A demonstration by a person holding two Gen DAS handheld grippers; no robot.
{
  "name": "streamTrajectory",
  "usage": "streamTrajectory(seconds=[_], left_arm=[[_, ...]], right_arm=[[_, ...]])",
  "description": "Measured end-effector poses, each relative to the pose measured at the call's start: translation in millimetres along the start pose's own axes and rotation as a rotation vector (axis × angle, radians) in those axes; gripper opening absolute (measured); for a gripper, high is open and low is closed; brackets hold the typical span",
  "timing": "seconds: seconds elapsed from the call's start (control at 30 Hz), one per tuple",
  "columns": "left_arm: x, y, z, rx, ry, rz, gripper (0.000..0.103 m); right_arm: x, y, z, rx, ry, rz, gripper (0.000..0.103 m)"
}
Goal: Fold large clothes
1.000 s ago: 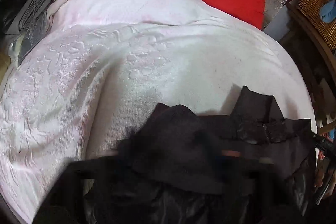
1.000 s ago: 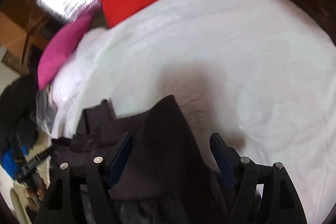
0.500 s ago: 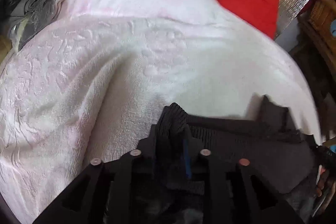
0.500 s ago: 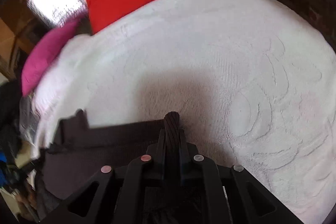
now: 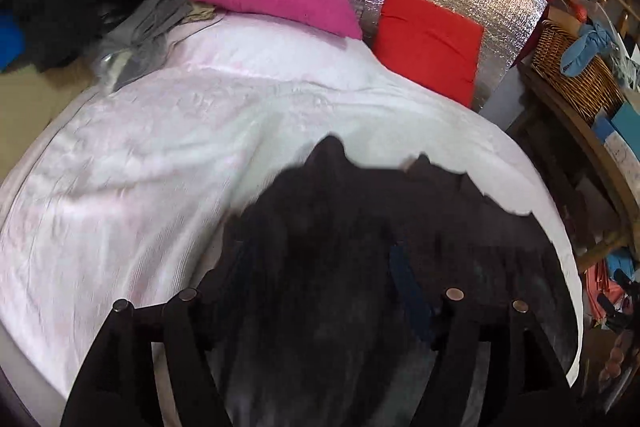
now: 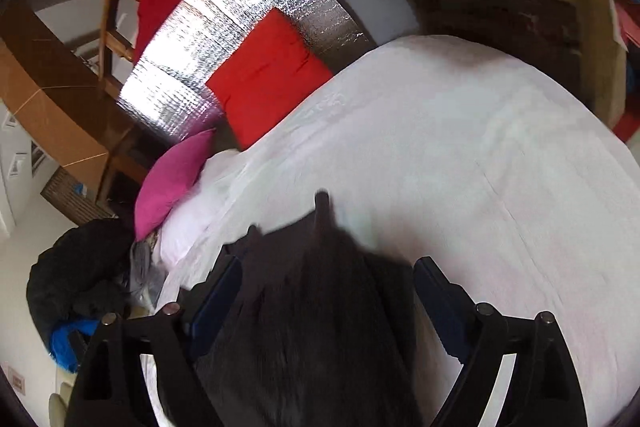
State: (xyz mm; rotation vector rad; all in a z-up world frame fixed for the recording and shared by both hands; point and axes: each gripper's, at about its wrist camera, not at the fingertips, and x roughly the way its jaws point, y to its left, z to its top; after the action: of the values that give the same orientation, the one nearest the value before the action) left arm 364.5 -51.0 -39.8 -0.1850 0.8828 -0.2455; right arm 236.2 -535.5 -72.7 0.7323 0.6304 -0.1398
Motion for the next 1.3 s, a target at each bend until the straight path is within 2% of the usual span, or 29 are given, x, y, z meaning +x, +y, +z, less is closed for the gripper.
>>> streamTrajectory(seconds=[0.03, 0.1, 0.17, 0.27, 0.33, 0.37, 0.4, 0.43, 0.5, 0.6, 0.7, 0.73, 0.77, 0.8, 0.87, 0.93, 1.0, 1.07, 1.13, 1.23, 1.3], left_arm=[[-3.1, 2.0, -6.5, -0.008, -0.002, 0.009, 0.072], [-14.2, 8.8, -17.9, -0.026, -0.02, 0.033, 0.072], [-16.4, 17.0, -25.2, -0.042, -0.026, 0.072, 0.072], [-8.2, 29.3, -31.6, -0.045, -0.017, 0.105, 0.072], [13.0, 38.0, -36.6, -0.033, 0.054, 0.154, 0.072], [25.0, 42.0, -40.7, -0.028, 0.097, 0.169, 0.075], [35.6, 47.8, -44.2, -0.039, 0.13, 0.168, 0.078], [39.5, 55.7, -46.0, -0.084, 0.149, 0.143, 0.08], [35.7, 64.9, -42.6, -0.13, 0.15, 0.088, 0.08], [28.4, 73.6, -37.2, -0.149, 0.132, 0.066, 0.079], [11.9, 82.2, -27.4, -0.164, 0.069, -0.012, 0.079], [8.7, 84.0, -24.1, -0.153, 0.058, -0.031, 0.081], [7.1, 86.7, -20.2, -0.14, 0.057, -0.071, 0.085], [8.6, 89.5, -17.0, -0.132, 0.07, -0.118, 0.087], [17.9, 96.8, -10.9, -0.143, 0.122, -0.213, 0.088], [35.9, 106.7, -3.6, -0.189, 0.199, -0.34, 0.088], [53.6, 112.2, 0.1, -0.234, 0.267, -0.44, 0.088], [68.2, 115.3, 0.2, -0.265, 0.316, -0.45, 0.088], [79.8, 116.8, 0.3, -0.276, 0.354, -0.407, 0.088], [85.8, 109.2, 3.3, -0.243, 0.37, -0.404, 0.088], [91.5, 102.9, 5.8, -0.211, 0.381, -0.385, 0.088]], right_arm=[[-6.7, 0.8, -8.9, -0.015, 0.006, -0.004, 0.088], [-13.9, 4.8, -26.5, -0.048, 0.017, -0.02, 0.075], [-10.4, 5.2, -44.2, -0.074, 0.054, -0.083, 0.068], [-3.3, -2.0, -60.4, -0.07, 0.1, -0.13, 0.06], [4.8, -5.2, -64.5, -0.072, 0.128, -0.167, 0.048], [12.6, -8.2, -68.4, -0.08, 0.165, -0.209, 0.036], [21.7, -15.0, -73.6, -0.068, 0.212, -0.256, 0.037], [29.9, -25.4, -79.6, -0.016, 0.258, -0.262, 0.037], [34.8, -38.2, -86.2, 0.054, 0.285, -0.239, 0.037], [23.5, -37.0, -79.8, 0.044, 0.254, -0.21, 0.038], [5.6, -40.2, -68.8, 0.071, 0.191, -0.118, 0.039], [2.1, -40.2, -67.2, 0.073, 0.18, -0.093, 0.047], [-2.5, -41.9, -62.2, 0.076, 0.161, -0.045, 0.073], [-4.3, -43.5, -60.1, 0.082, 0.151, -0.02, 0.087], [-5.3, -47.2, -53.8, 0.095, 0.134, 0.033, 0.087], [0.9, -57.0, -48.3, 0.128, 0.167, 0.09, 0.087], [3.2, -69.3, -50.0, 0.164, 0.191, 0.109, 0.087], [13.6, -82.3, -45.6, 0.2, 0.231, 0.13, 0.087], [22.5, -88.2, -44.9, 0.208, 0.272, 0.156, 0.087], [35.0, -89.0, -38.9, 0.174, 0.294, 0.162, 0.087], [48.7, -89.1, -37.6, 0.161, 0.342, 0.184, 0.087]])
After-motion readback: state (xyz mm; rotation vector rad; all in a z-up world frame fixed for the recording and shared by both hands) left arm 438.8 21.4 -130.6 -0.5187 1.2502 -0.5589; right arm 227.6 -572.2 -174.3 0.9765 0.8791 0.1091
